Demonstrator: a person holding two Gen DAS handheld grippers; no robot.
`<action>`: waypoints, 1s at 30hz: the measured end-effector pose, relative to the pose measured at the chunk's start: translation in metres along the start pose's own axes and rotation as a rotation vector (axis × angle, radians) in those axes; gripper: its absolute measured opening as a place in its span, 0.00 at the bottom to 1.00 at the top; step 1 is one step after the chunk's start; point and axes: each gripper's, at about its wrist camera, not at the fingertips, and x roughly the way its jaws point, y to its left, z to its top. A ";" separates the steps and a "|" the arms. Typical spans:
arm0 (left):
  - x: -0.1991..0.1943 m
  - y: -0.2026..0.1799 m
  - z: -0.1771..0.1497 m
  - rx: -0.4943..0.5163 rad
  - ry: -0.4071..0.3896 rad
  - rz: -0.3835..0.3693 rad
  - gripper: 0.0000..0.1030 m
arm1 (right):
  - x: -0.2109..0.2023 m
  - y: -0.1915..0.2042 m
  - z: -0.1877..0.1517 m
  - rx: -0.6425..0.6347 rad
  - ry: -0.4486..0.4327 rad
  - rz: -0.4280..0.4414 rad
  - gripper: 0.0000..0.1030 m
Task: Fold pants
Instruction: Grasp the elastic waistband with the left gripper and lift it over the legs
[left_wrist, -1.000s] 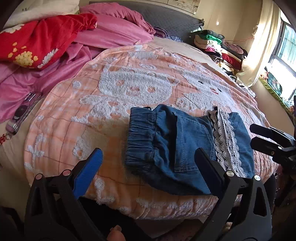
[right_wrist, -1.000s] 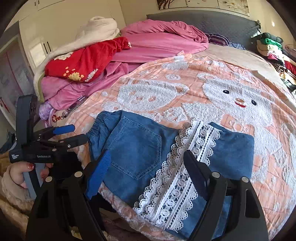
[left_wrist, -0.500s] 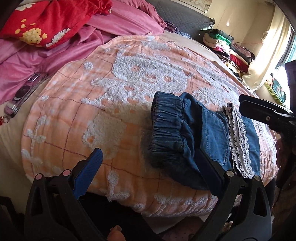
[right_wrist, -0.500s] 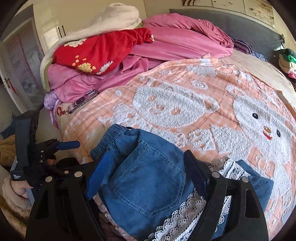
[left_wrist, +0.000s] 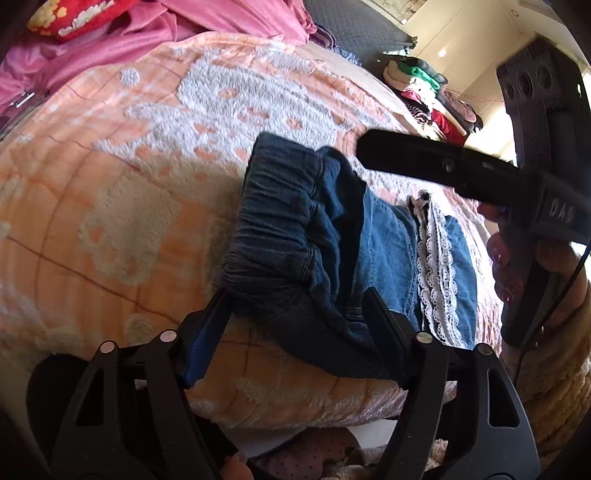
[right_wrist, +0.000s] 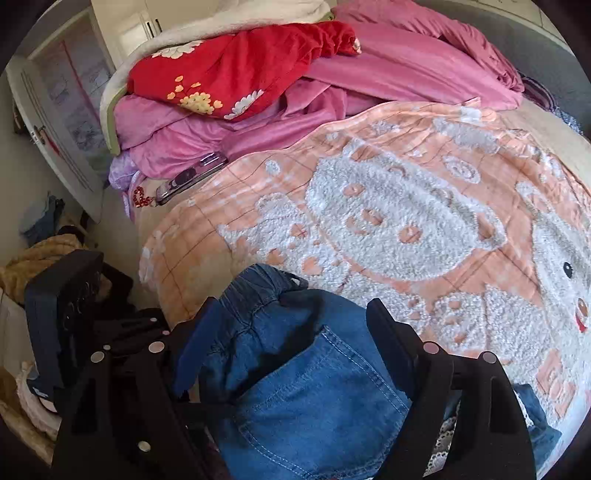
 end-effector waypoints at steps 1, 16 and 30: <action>0.004 -0.001 -0.001 0.003 0.004 0.012 0.63 | 0.005 0.001 0.002 -0.006 0.015 0.009 0.77; 0.015 0.005 -0.005 -0.013 0.017 0.000 0.63 | 0.073 0.002 0.019 -0.115 0.199 0.149 0.77; -0.002 -0.011 -0.008 -0.020 -0.008 -0.059 0.74 | 0.014 -0.024 0.001 0.007 0.039 0.368 0.39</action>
